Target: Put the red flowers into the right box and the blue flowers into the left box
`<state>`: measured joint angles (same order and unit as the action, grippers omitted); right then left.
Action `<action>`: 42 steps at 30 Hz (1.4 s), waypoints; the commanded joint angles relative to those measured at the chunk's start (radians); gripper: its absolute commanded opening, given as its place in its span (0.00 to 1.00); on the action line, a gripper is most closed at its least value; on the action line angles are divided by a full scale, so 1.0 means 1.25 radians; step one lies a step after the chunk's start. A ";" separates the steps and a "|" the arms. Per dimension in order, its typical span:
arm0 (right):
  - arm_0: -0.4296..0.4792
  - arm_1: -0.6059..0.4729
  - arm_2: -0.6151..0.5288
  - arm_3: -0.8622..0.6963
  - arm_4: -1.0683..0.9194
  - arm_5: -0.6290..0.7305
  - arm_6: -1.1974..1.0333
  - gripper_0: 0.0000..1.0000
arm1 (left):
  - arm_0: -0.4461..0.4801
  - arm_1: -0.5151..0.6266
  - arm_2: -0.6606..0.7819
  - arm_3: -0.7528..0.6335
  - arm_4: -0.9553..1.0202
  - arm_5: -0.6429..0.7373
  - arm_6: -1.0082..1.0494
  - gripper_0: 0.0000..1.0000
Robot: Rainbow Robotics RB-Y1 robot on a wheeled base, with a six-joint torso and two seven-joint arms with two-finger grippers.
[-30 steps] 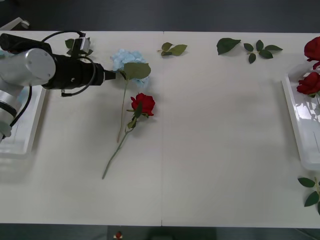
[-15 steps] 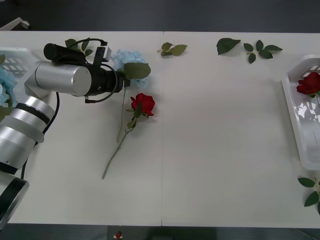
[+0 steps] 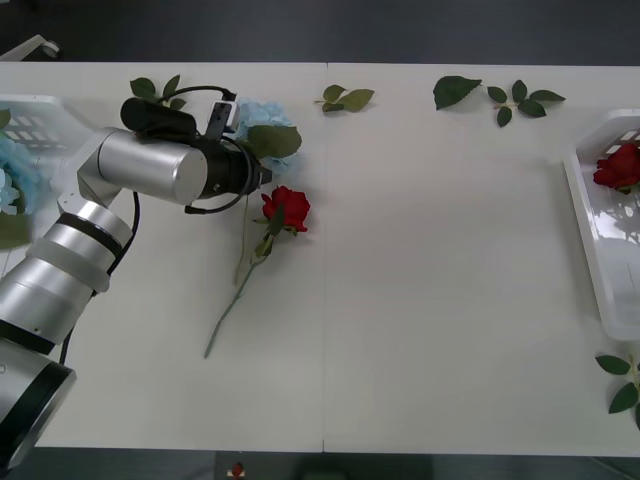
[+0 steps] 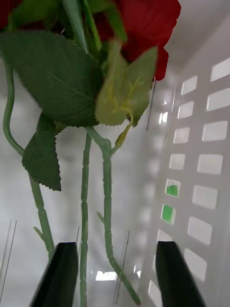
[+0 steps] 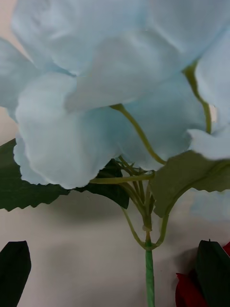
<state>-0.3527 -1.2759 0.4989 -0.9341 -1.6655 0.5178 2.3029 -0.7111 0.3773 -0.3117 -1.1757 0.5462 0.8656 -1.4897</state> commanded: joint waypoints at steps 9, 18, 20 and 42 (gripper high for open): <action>-0.044 -0.060 -0.017 -0.117 -0.276 0.131 0.027 1.00 | 0.029 -0.022 0.013 -0.026 -0.044 -0.006 0.010 0.71; -0.043 -0.056 -0.098 -0.222 -0.500 0.369 0.163 1.00 | 0.044 -0.015 0.011 -0.030 -0.034 -0.006 -0.001 0.00; -0.039 -0.046 -0.108 -0.231 -0.548 0.412 0.197 1.00 | 0.044 -0.010 0.011 -0.039 -0.031 -0.006 0.003 0.00; 0.024 0.179 -0.107 -0.484 -0.729 0.420 0.322 1.00 | 0.190 0.274 0.441 -0.550 0.280 0.428 0.027 0.00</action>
<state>-0.3096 -1.0819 0.3697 -1.4841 -2.6006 1.0618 2.6936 -0.4806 0.6665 0.1357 -1.8047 0.8749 1.3533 -1.4894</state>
